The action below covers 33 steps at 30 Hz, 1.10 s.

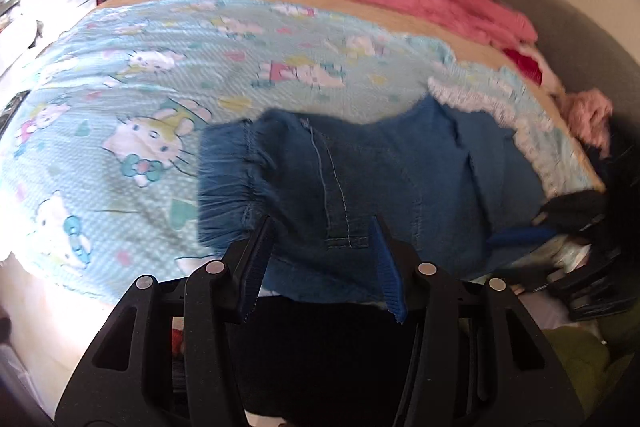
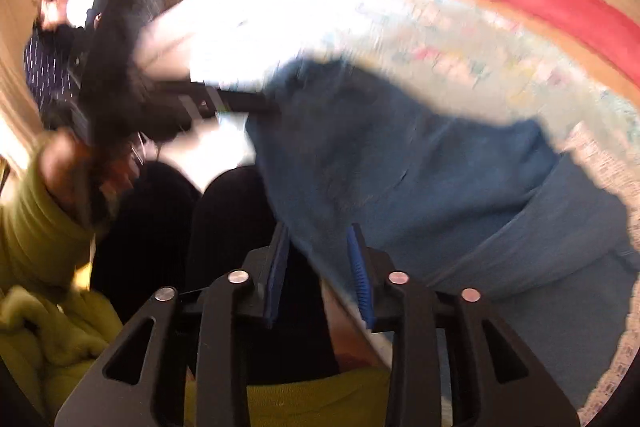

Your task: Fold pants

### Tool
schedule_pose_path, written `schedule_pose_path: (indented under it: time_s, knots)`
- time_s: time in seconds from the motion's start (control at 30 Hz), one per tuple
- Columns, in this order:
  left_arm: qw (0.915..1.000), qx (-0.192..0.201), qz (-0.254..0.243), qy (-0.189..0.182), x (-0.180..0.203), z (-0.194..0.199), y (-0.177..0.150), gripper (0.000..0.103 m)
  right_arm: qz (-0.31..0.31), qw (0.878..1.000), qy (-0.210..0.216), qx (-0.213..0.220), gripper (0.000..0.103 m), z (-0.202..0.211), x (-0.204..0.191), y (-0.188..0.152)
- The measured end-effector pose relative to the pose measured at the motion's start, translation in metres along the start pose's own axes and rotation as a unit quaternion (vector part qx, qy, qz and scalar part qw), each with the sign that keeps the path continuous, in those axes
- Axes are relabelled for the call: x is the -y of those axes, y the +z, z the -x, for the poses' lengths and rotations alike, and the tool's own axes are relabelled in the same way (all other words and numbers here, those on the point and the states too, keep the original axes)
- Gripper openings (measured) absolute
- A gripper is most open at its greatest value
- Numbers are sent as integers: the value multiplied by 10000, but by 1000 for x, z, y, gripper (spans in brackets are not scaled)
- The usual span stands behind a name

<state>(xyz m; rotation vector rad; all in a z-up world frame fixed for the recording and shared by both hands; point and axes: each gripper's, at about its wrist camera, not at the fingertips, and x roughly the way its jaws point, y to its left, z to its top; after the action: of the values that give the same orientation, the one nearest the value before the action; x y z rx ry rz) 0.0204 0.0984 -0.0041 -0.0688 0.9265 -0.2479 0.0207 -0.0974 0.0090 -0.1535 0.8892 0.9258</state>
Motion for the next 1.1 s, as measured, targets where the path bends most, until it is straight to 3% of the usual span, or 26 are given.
schedule_pose_path:
  time_s: [0.07,0.13,0.33,0.4,0.5,0.57,0.77,0.87,1.1]
  knots:
    - [9990,-183,-237,340,3,-17,-2,40,-126,9997,-141,184,46,5,6,5]
    - [9985,-297,-267,369,3,-27,-5,40,-234,9992,-306,70,46,-5,12,7]
    - [9979,-268,-337,489,5,-27,-11,40,-816,9909,-471,-960,49,-65,36,-8]
    - [9978,-238,-352,504,6,-26,-11,40,-866,9917,-328,-888,53,-61,36,-9]
    - [9987,-150,-223,429,6,-15,-7,41,-819,9952,-329,-432,54,-32,38,-1]
    - [9992,85,-156,352,9,0,0,44,-805,9950,-585,-111,65,-9,47,7]
    - [9986,461,-255,78,33,26,19,60,-1253,9800,-1523,278,67,26,106,24]
    - [9985,380,-363,-119,52,18,25,61,-1438,9717,-1857,239,67,27,139,29]
    - [9956,-94,-696,-613,105,-25,23,63,-1718,9643,-2007,165,67,23,184,45]
